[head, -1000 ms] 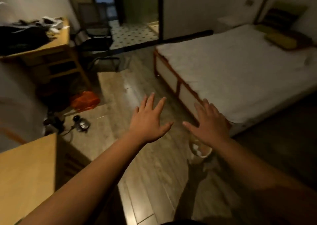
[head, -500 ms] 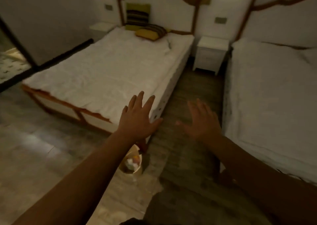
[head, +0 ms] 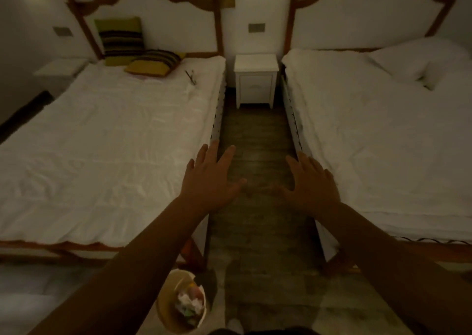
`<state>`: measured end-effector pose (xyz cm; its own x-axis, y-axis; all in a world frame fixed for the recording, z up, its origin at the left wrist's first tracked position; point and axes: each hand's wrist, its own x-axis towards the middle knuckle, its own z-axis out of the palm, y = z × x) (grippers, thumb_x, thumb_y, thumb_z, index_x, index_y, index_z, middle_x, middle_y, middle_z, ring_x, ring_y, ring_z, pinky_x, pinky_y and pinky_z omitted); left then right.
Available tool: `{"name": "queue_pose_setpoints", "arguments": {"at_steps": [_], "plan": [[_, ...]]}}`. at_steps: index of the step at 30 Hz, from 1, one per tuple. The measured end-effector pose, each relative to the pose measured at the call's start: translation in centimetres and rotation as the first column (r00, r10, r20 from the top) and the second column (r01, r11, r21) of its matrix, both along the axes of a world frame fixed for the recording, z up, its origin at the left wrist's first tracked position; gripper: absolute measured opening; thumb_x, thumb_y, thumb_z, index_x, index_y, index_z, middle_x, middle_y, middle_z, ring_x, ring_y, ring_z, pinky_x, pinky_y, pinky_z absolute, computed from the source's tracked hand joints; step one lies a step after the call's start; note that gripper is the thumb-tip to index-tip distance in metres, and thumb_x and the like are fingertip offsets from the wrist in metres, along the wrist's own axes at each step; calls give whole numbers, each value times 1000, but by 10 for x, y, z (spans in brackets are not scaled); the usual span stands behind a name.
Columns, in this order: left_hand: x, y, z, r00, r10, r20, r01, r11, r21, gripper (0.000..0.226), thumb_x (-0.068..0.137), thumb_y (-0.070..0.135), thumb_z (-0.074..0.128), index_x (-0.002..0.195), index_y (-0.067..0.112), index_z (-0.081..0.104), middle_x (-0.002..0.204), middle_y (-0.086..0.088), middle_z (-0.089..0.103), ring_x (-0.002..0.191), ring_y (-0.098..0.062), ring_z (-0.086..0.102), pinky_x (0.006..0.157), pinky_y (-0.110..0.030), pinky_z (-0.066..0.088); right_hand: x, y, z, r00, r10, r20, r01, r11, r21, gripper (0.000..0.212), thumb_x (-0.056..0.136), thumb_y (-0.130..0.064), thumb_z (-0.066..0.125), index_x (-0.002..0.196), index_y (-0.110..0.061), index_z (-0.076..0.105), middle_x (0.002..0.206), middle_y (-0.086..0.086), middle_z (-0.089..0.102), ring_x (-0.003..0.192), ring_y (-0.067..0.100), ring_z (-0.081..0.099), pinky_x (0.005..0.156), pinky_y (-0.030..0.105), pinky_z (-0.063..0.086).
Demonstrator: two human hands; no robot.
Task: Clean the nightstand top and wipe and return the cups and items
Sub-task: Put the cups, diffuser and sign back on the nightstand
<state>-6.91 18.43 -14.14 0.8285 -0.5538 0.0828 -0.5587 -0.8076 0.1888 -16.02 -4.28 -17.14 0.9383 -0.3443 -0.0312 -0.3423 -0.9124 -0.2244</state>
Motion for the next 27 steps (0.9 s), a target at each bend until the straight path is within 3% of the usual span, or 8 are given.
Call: {"name": "queue_pose_setpoints", "arguments": {"at_steps": [6,8,10,12,23,27], "plan": [[80,-20,-11,999,-48,-14,49,997,57,92,78,82,26,151,34,0,162,-6,-4,148,-31,-1,115,-58,13,63,-19,-8,999,-32,-31,32,999,23,128,42,-102,-1,150,-34,5,161,2,4,147,28,7,115,58,13],[105,-32,-17,998,-65,-16,66,996,62,92,77,83,26,151,35,-1,162,-7,-3,148,-31,0,115,-59,14,86,-33,-14,999,-25,-46,26,999,22,119,53,-100,14,150,-33,4,161,2,4,146,28,8,115,58,14],[133,-49,-25,997,-71,-22,73,996,60,91,78,82,29,150,37,-3,162,-7,-3,148,-32,0,115,-60,15,114,-51,-22,998,-30,-54,30,1000,5,101,72,-86,38,150,-33,2,161,2,4,147,28,8,115,58,15],[167,-73,-31,997,-70,-18,70,996,46,90,79,80,32,149,38,-7,162,-6,-2,148,-32,2,115,-60,15,144,-76,-30,998,-36,-58,37,999,12,97,77,-77,47,150,-33,1,161,1,3,147,27,8,115,57,15],[323,-217,-18,996,-63,57,63,998,0,91,80,76,39,147,40,-10,162,-8,2,147,-34,5,113,-61,16,307,-226,-10,1000,10,-22,-10,1000,7,96,78,-71,50,151,-31,2,161,3,9,145,27,15,113,57,20],[372,-252,-18,997,-53,64,54,998,-15,90,75,81,30,147,41,-6,161,-7,4,147,-35,6,112,-59,16,359,-260,-3,1000,-4,-12,4,1000,18,96,78,-75,47,151,-32,3,161,3,10,145,28,16,114,56,20]]}}
